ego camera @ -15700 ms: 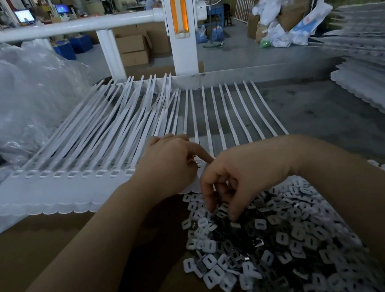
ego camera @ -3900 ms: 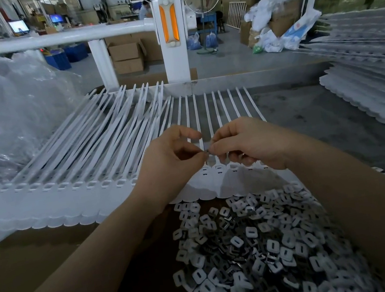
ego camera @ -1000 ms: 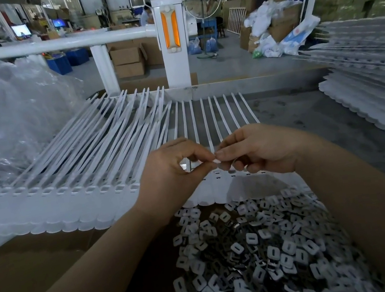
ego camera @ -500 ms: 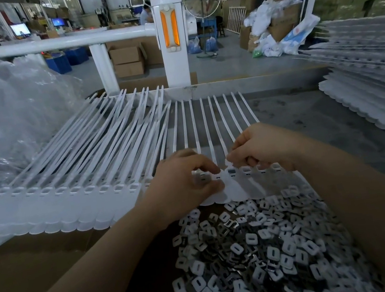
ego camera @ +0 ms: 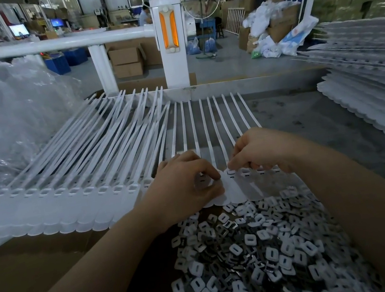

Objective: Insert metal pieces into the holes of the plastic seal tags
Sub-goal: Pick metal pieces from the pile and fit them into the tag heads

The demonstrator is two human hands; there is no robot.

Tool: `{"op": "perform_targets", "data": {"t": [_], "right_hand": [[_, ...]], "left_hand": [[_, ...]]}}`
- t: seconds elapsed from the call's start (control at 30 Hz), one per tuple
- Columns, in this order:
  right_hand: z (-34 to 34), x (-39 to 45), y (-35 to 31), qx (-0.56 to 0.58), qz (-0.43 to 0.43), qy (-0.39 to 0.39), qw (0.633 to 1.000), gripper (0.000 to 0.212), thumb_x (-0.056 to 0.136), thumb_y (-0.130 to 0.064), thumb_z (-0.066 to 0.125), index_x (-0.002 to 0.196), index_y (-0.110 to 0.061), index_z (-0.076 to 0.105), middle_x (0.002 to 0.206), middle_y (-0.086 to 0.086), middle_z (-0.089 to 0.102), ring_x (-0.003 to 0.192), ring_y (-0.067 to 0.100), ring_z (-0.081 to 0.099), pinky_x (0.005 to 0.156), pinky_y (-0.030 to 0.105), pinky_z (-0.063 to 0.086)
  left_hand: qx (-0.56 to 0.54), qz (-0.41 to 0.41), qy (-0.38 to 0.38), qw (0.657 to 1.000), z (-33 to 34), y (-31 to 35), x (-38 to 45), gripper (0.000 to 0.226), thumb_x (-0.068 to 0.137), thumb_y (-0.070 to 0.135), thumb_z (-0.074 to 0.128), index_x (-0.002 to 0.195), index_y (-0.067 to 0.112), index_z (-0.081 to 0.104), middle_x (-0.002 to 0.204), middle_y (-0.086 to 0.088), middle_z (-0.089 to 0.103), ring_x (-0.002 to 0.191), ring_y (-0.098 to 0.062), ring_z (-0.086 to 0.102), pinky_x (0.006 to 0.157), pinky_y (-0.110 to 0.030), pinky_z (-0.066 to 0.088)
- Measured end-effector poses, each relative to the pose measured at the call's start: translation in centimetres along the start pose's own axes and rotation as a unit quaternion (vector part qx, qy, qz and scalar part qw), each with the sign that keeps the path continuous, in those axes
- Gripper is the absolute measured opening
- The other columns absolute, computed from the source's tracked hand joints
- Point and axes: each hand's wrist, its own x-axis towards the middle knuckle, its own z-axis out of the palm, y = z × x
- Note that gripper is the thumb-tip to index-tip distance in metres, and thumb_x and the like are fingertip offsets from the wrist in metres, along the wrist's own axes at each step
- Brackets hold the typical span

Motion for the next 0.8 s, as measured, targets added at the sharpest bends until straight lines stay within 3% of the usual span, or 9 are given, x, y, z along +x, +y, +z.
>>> {"op": "perform_targets", "data": {"t": [0.37, 0.5, 0.63, 0.8], "right_hand": [[0.16, -0.14, 0.09, -0.019, -0.001, 0.001, 1.0, 0.014, 0.077, -0.024, 0.08, 0.069, -0.016, 0.071, 0.062, 0.001, 0.061, 0.052, 0.014, 0.053, 0.036, 0.016, 0.037], [0.27, -0.07, 0.19, -0.003, 0.004, -0.001, 1.0, 0.012, 0.078, -0.02, 0.079, 0.073, -0.012, 0.071, 0.057, 0.002, 0.058, 0.04, 0.013, 0.05, 0.036, 0.018, 0.036], [-0.04, 0.11, 0.37, 0.029, 0.018, -0.006, 0.999, 0.013, 0.083, -0.02, 0.075, 0.085, -0.007, 0.07, 0.058, 0.002, 0.058, 0.036, 0.01, 0.047, 0.035, 0.018, 0.035], [0.06, 0.23, 0.47, 0.013, 0.009, -0.009, 1.0, 0.01, 0.078, -0.018, 0.08, 0.075, -0.014, 0.071, 0.05, -0.005, 0.058, 0.036, 0.006, 0.046, 0.035, 0.015, 0.034]], "left_hand": [[0.01, 0.0, -0.011, 1.0, 0.12, 0.03, 0.03, 0.023, 0.079, 0.047, 0.071, 0.098, 0.034, 0.07, 0.1, 0.012, 0.056, 0.094, -0.006, 0.054, 0.093, -0.043, 0.046], [0.011, 0.002, -0.007, 1.0, 0.16, 0.04, -0.07, 0.019, 0.083, 0.043, 0.071, 0.098, 0.033, 0.069, 0.101, 0.011, 0.056, 0.095, -0.008, 0.055, 0.094, -0.044, 0.046], [0.062, 0.011, -0.03, 0.998, 0.39, -0.06, -0.12, 0.025, 0.088, 0.048, 0.058, 0.11, 0.036, 0.058, 0.106, 0.015, 0.049, 0.104, -0.007, 0.048, 0.1, -0.038, 0.037], [0.088, 0.012, -0.04, 0.995, 0.7, -0.21, 0.02, 0.034, 0.089, 0.05, 0.052, 0.119, 0.036, 0.049, 0.104, 0.019, 0.04, 0.103, -0.005, 0.041, 0.094, -0.031, 0.031]]}}
